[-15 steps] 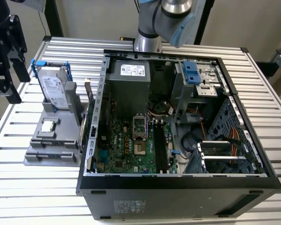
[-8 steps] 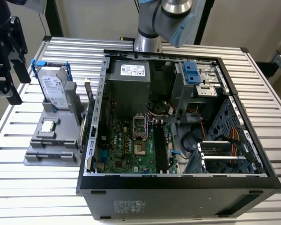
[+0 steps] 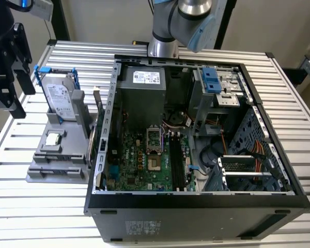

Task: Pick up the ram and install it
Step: 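Pick up the ram and move it above insertion slot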

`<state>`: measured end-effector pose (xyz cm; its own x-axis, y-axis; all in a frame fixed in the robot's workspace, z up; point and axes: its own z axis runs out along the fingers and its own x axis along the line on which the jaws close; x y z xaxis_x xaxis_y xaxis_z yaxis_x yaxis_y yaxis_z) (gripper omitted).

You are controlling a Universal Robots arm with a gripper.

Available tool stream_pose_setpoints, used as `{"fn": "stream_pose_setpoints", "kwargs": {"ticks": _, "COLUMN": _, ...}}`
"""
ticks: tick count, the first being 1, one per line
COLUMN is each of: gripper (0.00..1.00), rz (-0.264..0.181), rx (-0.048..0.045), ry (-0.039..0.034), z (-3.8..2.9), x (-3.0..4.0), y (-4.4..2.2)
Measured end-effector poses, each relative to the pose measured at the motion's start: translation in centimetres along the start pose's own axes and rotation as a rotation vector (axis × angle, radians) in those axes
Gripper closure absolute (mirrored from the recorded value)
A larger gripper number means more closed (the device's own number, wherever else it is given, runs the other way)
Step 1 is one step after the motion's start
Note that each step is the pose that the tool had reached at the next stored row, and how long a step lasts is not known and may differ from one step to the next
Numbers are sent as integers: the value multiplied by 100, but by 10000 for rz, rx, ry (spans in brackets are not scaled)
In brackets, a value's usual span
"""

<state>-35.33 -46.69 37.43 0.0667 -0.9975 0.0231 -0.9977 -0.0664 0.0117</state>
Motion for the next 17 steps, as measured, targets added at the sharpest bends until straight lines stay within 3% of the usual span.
{"fn": "stream_pose_setpoints", "kwargs": {"ticks": 6, "gripper": 0, "rz": 32, "rx": 0, "ry": -2, "z": 44, "x": 0, "y": -15}}
{"fn": "stream_pose_setpoints", "kwargs": {"ticks": 17, "gripper": 0, "rz": 142, "rx": -3, "ry": -3, "z": 103, "x": 4, "y": -106}}
